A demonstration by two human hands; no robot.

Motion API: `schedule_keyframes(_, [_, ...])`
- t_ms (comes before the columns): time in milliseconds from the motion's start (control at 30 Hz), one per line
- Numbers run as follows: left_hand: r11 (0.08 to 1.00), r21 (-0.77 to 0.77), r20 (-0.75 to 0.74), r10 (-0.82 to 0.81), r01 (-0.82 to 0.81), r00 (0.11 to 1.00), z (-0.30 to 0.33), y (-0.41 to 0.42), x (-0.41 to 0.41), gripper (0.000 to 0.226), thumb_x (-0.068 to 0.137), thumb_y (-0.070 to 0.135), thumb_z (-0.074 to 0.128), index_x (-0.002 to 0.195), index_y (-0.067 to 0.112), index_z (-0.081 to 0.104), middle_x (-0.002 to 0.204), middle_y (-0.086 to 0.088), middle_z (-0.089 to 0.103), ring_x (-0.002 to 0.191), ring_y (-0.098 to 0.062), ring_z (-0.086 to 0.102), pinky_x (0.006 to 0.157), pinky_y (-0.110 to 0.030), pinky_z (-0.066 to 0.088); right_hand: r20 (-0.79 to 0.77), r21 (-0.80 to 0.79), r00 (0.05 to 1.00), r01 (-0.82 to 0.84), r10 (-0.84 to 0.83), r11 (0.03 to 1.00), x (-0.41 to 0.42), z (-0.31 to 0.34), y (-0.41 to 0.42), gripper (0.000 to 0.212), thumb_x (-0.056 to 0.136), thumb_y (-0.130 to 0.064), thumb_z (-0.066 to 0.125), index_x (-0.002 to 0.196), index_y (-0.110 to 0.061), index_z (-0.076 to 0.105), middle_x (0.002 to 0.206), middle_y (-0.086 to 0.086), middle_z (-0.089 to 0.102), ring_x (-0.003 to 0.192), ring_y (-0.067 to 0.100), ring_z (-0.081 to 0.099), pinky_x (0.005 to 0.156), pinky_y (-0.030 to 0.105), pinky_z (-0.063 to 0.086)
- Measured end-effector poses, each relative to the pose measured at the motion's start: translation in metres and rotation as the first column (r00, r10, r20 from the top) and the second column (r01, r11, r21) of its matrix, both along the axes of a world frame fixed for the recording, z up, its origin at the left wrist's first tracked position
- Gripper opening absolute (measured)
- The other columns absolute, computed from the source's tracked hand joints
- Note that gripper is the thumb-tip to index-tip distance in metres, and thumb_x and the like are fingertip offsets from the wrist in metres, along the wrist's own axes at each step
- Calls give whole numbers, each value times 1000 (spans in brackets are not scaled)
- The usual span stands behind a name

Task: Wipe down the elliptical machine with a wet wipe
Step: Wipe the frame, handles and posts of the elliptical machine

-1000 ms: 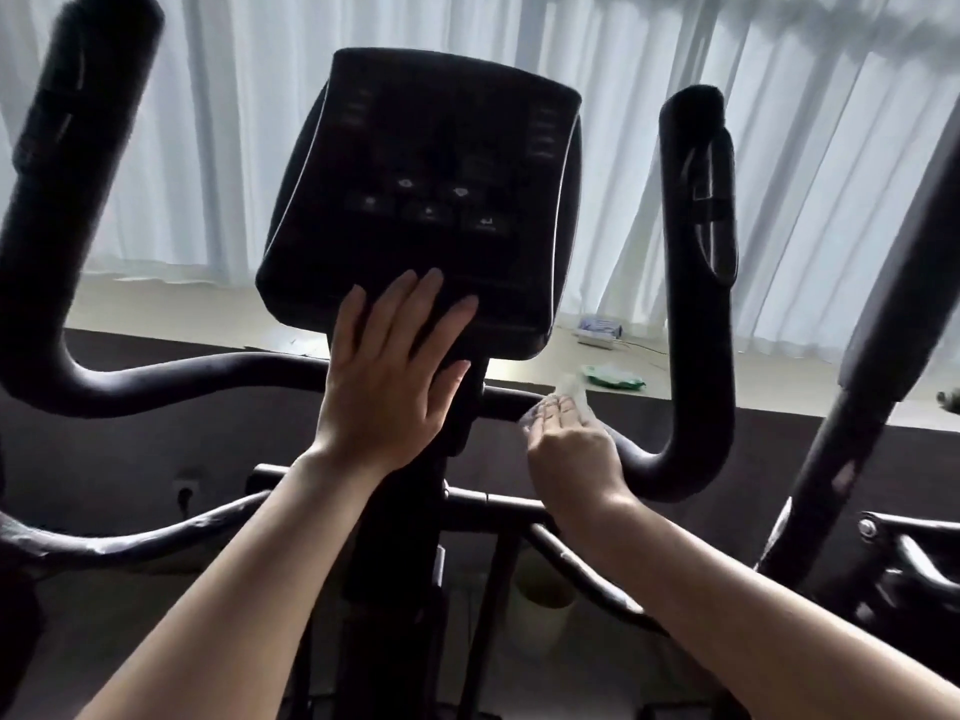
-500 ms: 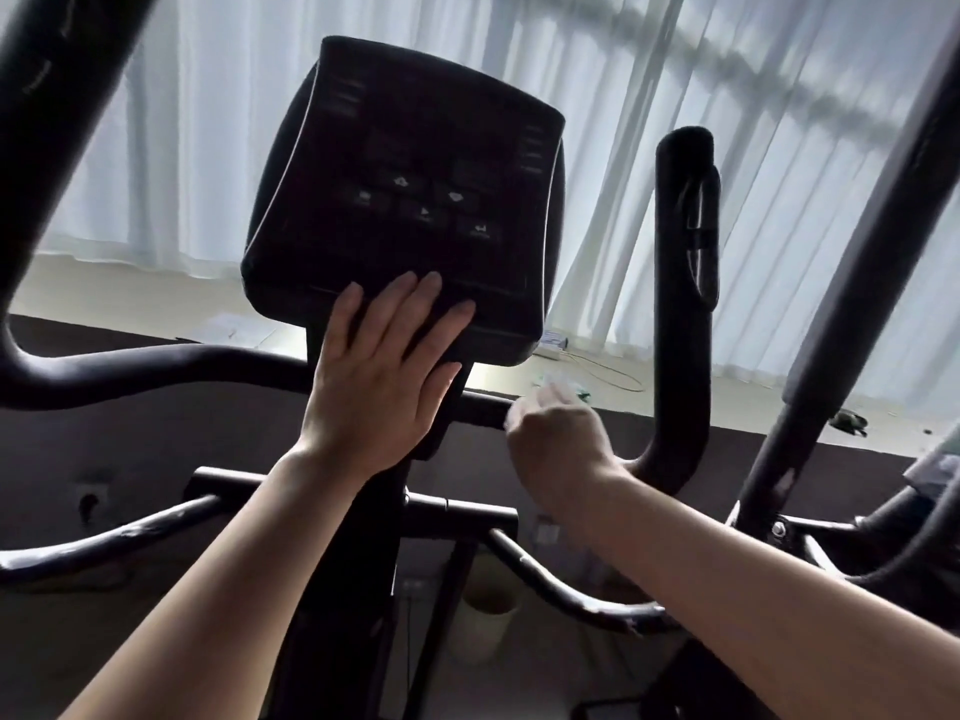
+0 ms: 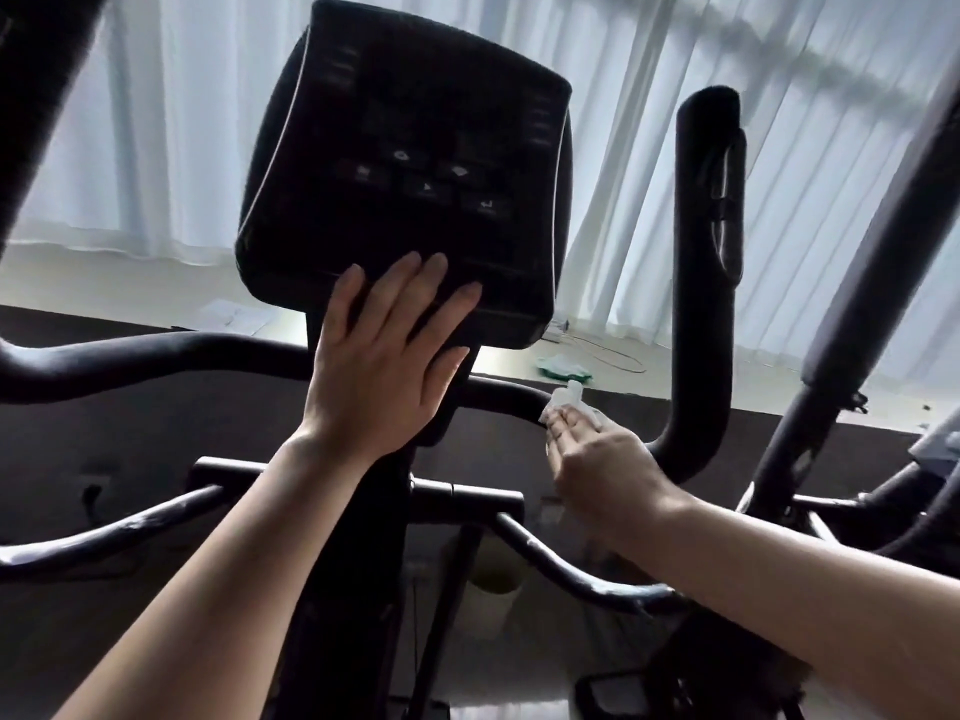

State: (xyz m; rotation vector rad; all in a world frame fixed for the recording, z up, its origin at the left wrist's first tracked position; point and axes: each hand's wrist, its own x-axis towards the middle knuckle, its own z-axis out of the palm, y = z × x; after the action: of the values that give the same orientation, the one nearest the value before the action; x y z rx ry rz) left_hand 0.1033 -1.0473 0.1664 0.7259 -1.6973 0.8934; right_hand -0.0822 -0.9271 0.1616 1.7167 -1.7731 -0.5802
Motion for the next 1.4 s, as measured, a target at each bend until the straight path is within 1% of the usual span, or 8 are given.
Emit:
schedule_keyframes(100, [1000, -1, 1, -12, 12, 1000, 2, 2, 1, 48, 100, 38, 41, 145, 22, 38, 146, -11, 46, 136, -26, 33, 117, -43, 7, -220, 45, 967, -122, 128, 992, 3, 10, 18, 80, 65, -8, -1, 108, 25, 57, 115, 47, 53, 108, 54, 58, 86, 52, 54])
schedule_keyframes(233, [999, 33, -1, -23, 23, 1000, 2, 5, 1, 49, 100, 38, 39, 146, 21, 37, 148, -12, 44, 137, -26, 31, 117, -44, 6, -168, 29, 985, -48, 52, 998, 22, 32, 65, 51, 72, -4, 21, 68, 15, 68, 84, 50, 57, 80, 54, 65, 60, 42, 57])
schedule_keyframes(367, [999, 46, -7, -26, 27, 1000, 3, 9, 0, 48, 100, 38, 40, 145, 20, 39, 148, -12, 45, 137, -27, 32, 117, -44, 6, -158, 99, 988, 14, 2, 995, 42, 50, 57, 36, 98, -7, 33, 128, 0, 53, 129, 29, 50, 130, 40, 41, 103, 44, 38])
schedule_keyframes(800, [996, 90, -6, -23, 24, 1000, 3, 10, 0, 51, 99, 45, 38, 143, 20, 39, 148, -12, 45, 138, -26, 31, 118, -43, 4, -226, 197, 974, 69, -23, 978, 39, 64, 27, 34, 100, -8, 38, 129, -12, 56, 123, 3, 59, 110, 25, 59, 67, 31, 47])
schedule_keyframes(1033, [975, 220, 38, 0, -9, 999, 6, 23, 6, 53, 99, 44, 34, 146, 20, 39, 152, -11, 40, 140, -28, 31, 118, -45, 8, -426, 429, 858, -88, 287, 899, 27, 91, 66, 26, 98, -16, 47, 119, -21, 60, 91, -3, 60, 83, 17, 60, 95, 29, 45])
schedule_keyframes(1167, [956, 294, 53, 10, -25, 999, 8, 31, 6, 54, 99, 44, 30, 147, 20, 38, 153, -10, 39, 141, -27, 30, 118, -44, 7, -508, 448, 745, -202, 434, 871, 9, 110, 82, 29, 97, -9, 39, 111, -18, 63, 102, 1, 69, 107, 22, 62, 119, 35, 18])
schedule_keyframes(1300, [929, 367, 41, 33, -46, 999, 11, 38, 3, 54, 98, 44, 28, 145, 19, 41, 152, -10, 39, 141, -25, 26, 119, -40, -1, -367, 399, 844, -237, 391, 886, 5, 150, 94, 28, 95, -14, 44, 115, -21, 63, 112, -3, 66, 103, 12, 60, 109, 26, 34])
schedule_keyframes(1400, [918, 393, 47, 42, -57, 998, 12, 41, 2, 55, 97, 45, 29, 144, 19, 41, 152, -10, 40, 140, -24, 25, 118, -40, -1, -442, 330, 740, -392, 507, 859, 7, 190, 99, 36, 98, -10, 35, 115, -21, 64, 118, -5, 64, 121, 18, 53, 118, 34, 22])
